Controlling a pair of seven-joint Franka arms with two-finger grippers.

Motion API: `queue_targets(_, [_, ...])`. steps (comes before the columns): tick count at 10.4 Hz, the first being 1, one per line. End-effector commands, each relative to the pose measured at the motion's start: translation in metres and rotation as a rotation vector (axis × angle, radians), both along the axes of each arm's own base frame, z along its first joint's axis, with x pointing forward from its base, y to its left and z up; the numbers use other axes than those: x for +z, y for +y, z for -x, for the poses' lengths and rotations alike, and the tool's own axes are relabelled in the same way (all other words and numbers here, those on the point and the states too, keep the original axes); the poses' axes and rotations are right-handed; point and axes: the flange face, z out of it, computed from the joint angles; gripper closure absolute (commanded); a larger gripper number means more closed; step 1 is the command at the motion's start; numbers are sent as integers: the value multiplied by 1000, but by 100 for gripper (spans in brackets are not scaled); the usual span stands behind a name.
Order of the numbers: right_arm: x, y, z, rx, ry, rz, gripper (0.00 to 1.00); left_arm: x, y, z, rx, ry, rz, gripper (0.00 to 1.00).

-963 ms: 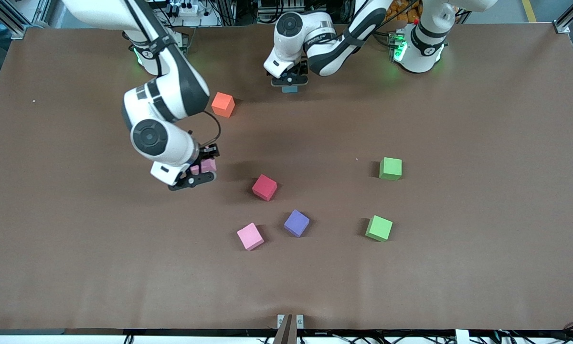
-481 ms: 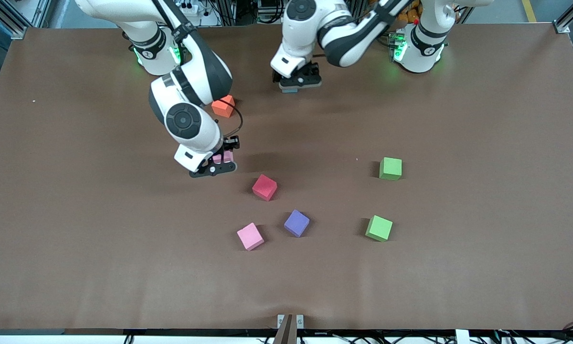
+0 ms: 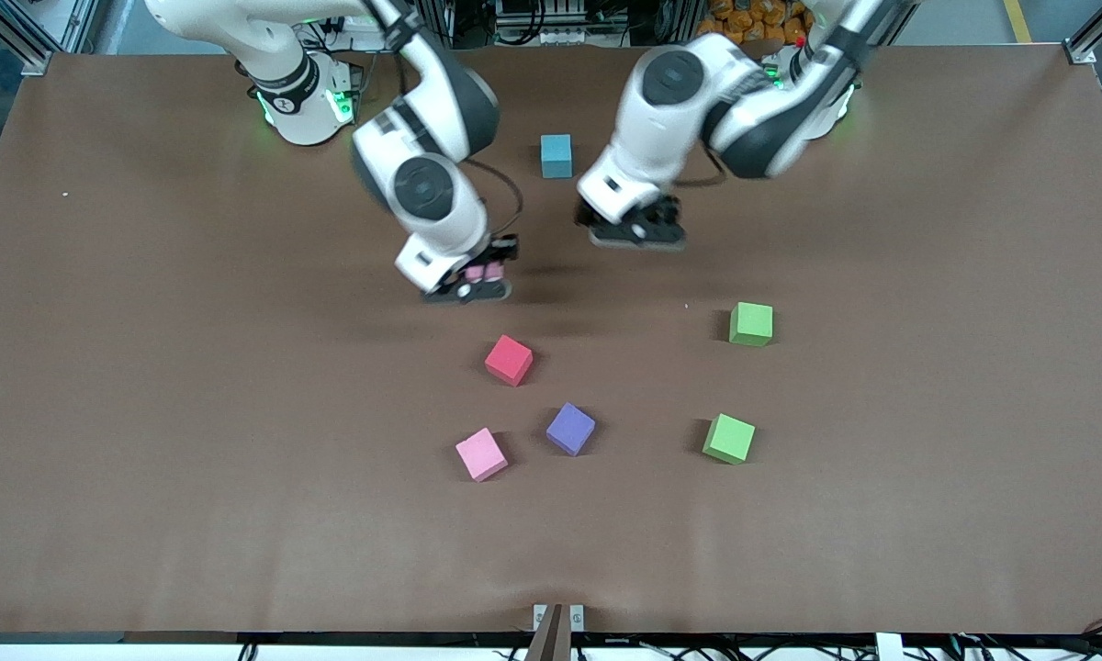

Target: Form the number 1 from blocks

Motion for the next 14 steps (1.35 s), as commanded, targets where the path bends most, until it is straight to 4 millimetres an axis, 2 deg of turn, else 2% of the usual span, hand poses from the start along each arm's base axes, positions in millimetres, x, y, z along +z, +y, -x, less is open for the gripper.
queue_targets(1, [-31, 55, 65, 10, 5, 20, 93, 11, 84, -63, -66, 32, -71, 0])
queue_targets(2, [-37, 68, 87, 32, 9, 31, 93, 2, 121, -83, -81, 56, -64, 0])
queue_targets(4, [-56, 88, 131, 74, -20, 20, 93, -8, 148, -94, -33, 108, -4, 0])
queue_targets(6, [-71, 98, 158, 55, -26, 33, 93, -45, 202, -117, -57, 161, 10, 0])
queue_targets(7, [-80, 97, 163, 38, -17, 50, 93, -67, 212, -122, -58, 185, 16, 0])
queue_targets(10, [-94, 104, 178, 11, -23, 60, 93, -108, 209, -125, -37, 202, 37, 0])
queue_targets(11, [-94, 106, 182, 14, -27, 55, 93, -116, 210, -125, -35, 209, 37, 0])
queue_targets(12, [-95, 108, 185, 20, -29, 53, 93, -124, 203, -121, -41, 220, 30, 0])
queue_targets(14, [-102, 104, 192, 24, -40, 46, 93, -131, 202, -120, -48, 228, 19, 0])
